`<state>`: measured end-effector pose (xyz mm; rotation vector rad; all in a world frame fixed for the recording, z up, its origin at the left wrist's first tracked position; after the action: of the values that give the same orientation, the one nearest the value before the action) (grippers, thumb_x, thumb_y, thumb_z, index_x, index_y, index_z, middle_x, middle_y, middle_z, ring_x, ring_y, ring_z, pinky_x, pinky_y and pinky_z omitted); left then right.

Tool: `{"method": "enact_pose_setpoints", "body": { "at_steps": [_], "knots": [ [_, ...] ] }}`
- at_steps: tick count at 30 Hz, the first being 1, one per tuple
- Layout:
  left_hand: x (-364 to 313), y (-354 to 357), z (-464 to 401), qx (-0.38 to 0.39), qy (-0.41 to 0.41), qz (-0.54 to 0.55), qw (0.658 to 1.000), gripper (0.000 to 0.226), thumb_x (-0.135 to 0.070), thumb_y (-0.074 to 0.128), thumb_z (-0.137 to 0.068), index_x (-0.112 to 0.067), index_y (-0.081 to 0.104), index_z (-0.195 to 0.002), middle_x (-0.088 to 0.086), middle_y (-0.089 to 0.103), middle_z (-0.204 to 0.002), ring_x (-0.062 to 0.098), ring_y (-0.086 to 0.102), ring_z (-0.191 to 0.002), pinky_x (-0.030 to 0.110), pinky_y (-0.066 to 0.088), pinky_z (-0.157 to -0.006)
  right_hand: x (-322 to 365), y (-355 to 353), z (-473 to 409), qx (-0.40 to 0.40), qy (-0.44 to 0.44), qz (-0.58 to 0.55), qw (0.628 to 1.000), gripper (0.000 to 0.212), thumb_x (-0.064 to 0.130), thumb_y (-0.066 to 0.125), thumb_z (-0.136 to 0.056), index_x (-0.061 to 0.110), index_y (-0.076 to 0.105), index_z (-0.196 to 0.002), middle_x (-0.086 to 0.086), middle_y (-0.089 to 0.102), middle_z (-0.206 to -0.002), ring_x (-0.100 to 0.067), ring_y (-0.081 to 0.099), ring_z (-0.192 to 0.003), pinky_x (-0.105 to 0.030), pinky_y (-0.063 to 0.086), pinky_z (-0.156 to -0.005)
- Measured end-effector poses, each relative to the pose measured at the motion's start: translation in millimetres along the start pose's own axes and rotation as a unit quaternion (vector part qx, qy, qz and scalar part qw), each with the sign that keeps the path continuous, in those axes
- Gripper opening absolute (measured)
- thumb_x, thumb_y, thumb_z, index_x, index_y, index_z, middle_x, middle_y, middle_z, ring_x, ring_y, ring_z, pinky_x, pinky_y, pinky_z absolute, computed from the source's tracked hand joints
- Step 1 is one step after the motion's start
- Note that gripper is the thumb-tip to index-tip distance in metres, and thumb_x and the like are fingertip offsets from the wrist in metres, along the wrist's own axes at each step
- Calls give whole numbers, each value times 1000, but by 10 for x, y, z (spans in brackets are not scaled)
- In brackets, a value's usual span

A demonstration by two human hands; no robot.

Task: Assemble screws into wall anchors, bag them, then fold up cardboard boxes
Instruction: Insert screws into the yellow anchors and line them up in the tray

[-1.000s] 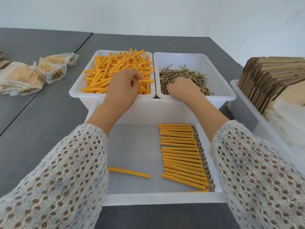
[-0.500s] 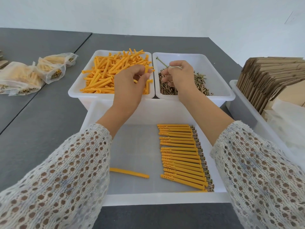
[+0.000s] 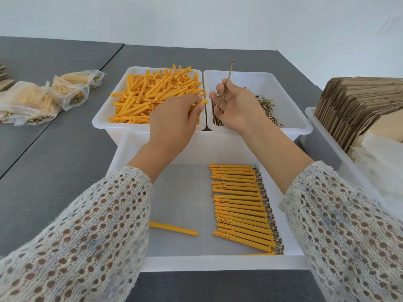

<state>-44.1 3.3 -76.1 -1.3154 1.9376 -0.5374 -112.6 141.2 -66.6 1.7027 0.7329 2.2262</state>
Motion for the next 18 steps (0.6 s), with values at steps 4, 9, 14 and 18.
{"method": "enact_pose_setpoints", "body": {
  "at_steps": [4,9,14,18],
  "knots": [
    [27,-4,-6,-2,-16,-14,1000,27,-40,45,-103,-26,68,-108,-6,67,-79,17,55,-69,28,31,-51,-3,-12,-3,-43,-12,35,998,17,23,51,-101,18,58,-86,5,42,-61,-10,36,-54,-24,31,-57],
    [42,6,-11,0,-16,-29,999,28,-43,45,-103,-28,67,-112,-6,68,-81,15,52,-69,27,34,-52,36,-9,14,-9,-44,102,994,29,17,32,-107,16,41,-79,4,40,-54,-10,26,-41,-25,25,-50],
    [53,10,-8,-8,-9,-33,999,27,-42,46,-102,-27,68,-109,-5,66,-80,15,50,-71,27,29,-52,25,45,29,-14,-81,171,982,19,10,35,-104,13,44,-88,-6,51,-67,-14,30,-44,-26,27,-50],
    [50,9,-2,-11,-10,-34,999,27,-42,46,-102,-27,68,-109,-4,66,-80,16,50,-72,27,27,-53,-4,80,57,3,-89,222,971,19,12,36,-104,13,46,-88,-5,51,-67,-15,30,-45,-26,29,-49]
  ]
}}
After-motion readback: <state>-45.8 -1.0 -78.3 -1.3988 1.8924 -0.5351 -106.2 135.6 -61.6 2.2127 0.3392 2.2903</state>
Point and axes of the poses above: each hand's wrist, its own z-axis away from the middle knuckle, its own y-axis out of the palm, x = y × z, the point moved 3 cm from there along -z, towards the middle knuckle
